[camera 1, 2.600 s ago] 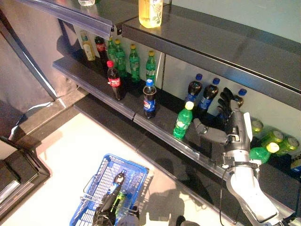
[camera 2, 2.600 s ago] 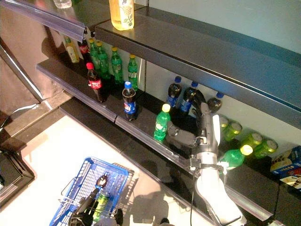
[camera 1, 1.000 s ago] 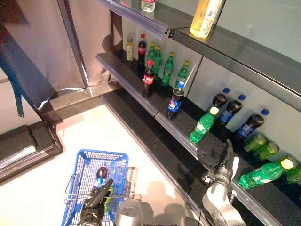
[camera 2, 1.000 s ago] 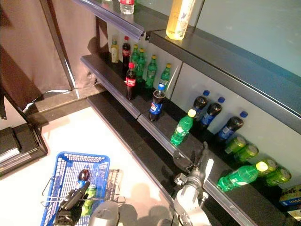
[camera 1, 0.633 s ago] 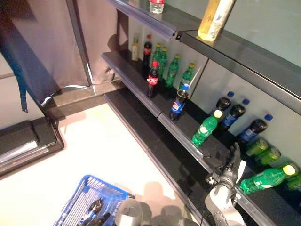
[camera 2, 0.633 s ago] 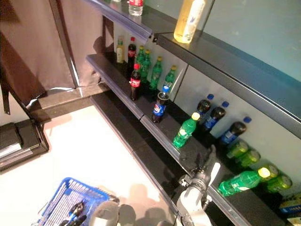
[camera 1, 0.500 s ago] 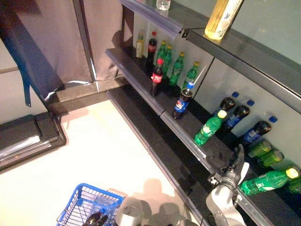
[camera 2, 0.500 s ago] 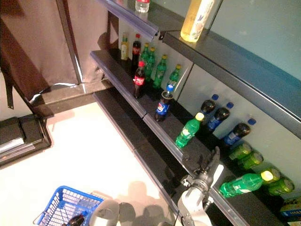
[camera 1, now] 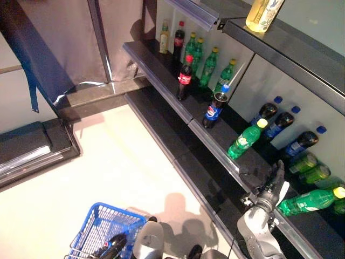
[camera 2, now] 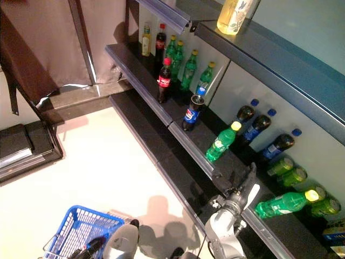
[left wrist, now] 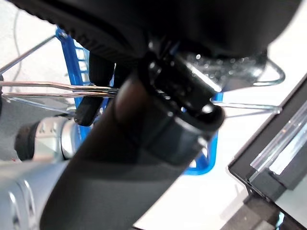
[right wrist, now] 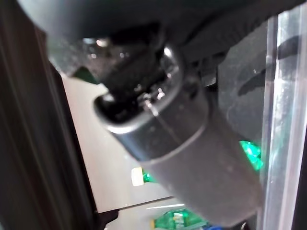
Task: Pick up the drink and place into the basket.
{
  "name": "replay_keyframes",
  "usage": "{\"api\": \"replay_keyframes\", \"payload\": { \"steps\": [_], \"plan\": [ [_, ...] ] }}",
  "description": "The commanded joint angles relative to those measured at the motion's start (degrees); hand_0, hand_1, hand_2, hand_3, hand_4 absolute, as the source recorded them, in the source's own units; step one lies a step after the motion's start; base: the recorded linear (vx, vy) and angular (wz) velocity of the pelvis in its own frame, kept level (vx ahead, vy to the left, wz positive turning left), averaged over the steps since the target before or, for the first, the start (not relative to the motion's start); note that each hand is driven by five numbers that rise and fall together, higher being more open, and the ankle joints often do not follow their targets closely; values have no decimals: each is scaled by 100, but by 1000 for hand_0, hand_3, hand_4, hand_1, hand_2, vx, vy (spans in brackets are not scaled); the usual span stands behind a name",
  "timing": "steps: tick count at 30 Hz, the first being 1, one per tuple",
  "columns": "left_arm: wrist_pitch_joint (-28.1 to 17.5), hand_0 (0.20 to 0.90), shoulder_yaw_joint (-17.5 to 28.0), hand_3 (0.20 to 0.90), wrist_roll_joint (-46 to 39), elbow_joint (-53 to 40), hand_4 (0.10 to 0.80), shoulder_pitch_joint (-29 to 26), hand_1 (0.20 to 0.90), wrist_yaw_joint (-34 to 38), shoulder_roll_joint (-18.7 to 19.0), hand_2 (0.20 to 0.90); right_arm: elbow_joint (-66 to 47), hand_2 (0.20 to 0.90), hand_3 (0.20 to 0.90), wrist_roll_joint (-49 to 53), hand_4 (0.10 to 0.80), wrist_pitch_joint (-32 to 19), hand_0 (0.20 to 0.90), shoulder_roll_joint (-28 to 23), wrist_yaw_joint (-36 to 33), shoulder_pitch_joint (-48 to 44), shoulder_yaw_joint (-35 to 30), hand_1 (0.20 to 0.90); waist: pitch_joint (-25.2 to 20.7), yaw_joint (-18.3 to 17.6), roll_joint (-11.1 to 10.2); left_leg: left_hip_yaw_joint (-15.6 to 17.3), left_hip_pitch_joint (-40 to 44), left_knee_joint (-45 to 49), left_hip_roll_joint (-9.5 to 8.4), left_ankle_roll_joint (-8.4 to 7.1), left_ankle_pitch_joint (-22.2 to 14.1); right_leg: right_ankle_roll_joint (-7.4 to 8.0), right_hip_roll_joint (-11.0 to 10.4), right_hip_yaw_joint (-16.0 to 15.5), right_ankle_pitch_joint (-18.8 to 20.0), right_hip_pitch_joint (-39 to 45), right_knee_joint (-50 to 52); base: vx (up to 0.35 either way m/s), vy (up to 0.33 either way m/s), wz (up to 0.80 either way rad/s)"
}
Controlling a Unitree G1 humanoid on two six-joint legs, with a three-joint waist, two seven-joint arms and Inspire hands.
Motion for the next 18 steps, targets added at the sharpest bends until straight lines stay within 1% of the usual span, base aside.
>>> {"api": "replay_keyframes", "payload": {
  "steps": [1, 4, 7, 8, 9, 13, 16, 17, 18],
  "plan": [
    [-432, 300, -342, 200, 357, -1452, 100, -69, 300, -304, -129, 300, -1095, 900, 900, -719, 800, -704, 900, -563, 259, -446, -276, 900, -284, -217, 63, 32, -17, -13, -114, 173, 329, 198, -20, -173, 771, 133, -508, -102, 72, -13],
    [-416, 300, -328, 200, 338, -1504, 100, -34, 300, -220, -207, 300, -1365, 900, 900, -756, 800, -684, 900, -624, 433, -310, -279, 900, -359, -291, 81, 103, 90, -126, -117, 159, 334, 186, -36, -141, 732, 167, -530, -92, 67, -12],
    [-349, 300, -253, 200, 283, -1655, 100, 75, 300, -86, -330, 300, -1770, 900, 900, -869, 800, -644, 900, -724, 788, -46, -290, 900, -500, -433, 111, 204, 299, -379, -112, 140, 344, 168, -51, -57, 663, 195, -578, -138, 69, -11],
    [-328, 300, -216, 200, 272, -1757, 100, 128, 300, 7, -402, 300, -1959, 900, 900, -866, 800, -626, 900, -769, 1021, 116, -287, 900, -577, -528, 125, 281, 406, -522, -104, 139, 341, 169, -60, -2, 631, 185, -607, -170, 57, -9],
    [-336, 300, -215, 200, 263, -1782, 100, 146, 300, 40, -426, 300, -2035, 900, 900, -843, 800, -599, 900, -788, 1092, 169, -292, 900, -601, -559, 126, 302, 431, -557, -100, 138, 336, 170, -61, 21, 621, 179, -614, -205, 57, -8],
    [-346, 300, -164, 200, 189, -1918, 100, 236, 300, 282, -574, 300, -2404, 900, 900, -730, 800, -515, 900, -928, 1726, 583, -384, 900, -804, -792, 129, 461, 570, -752, -77, 128, 300, 169, -40, 177, 555, 120, -663, -168, 16, -20],
    [-310, 300, -107, 200, 119, -1901, 100, 207, 300, 445, -673, 300, -2564, 900, 900, -513, 800, -384, 900, -993, 2223, 923, -419, 900, -978, -985, 126, 581, 664, -846, -54, 125, 246, 163, -5, 288, 491, 106, -689, -175, -21, -14],
    [-311, 300, -107, 200, 120, -1900, 100, 208, 300, 444, -674, 300, -2566, 900, 900, -512, 800, -382, 900, -995, 2224, 926, -420, 900, -979, -984, 127, 582, 666, -847, -54, 125, 246, 163, -4, 289, 490, 105, -688, -158, -37, -20],
    [-322, 300, -102, 200, 125, -1839, 100, 149, 300, 481, -705, 300, -2574, 900, 900, -393, 800, -300, 900, -1021, 2367, 997, -408, 900, -1049, -1056, 131, 623, 721, -923, -35, 119, 249, 158, 21, 314, 464, 109, -690, -93, -27, -24]
  ]
}}
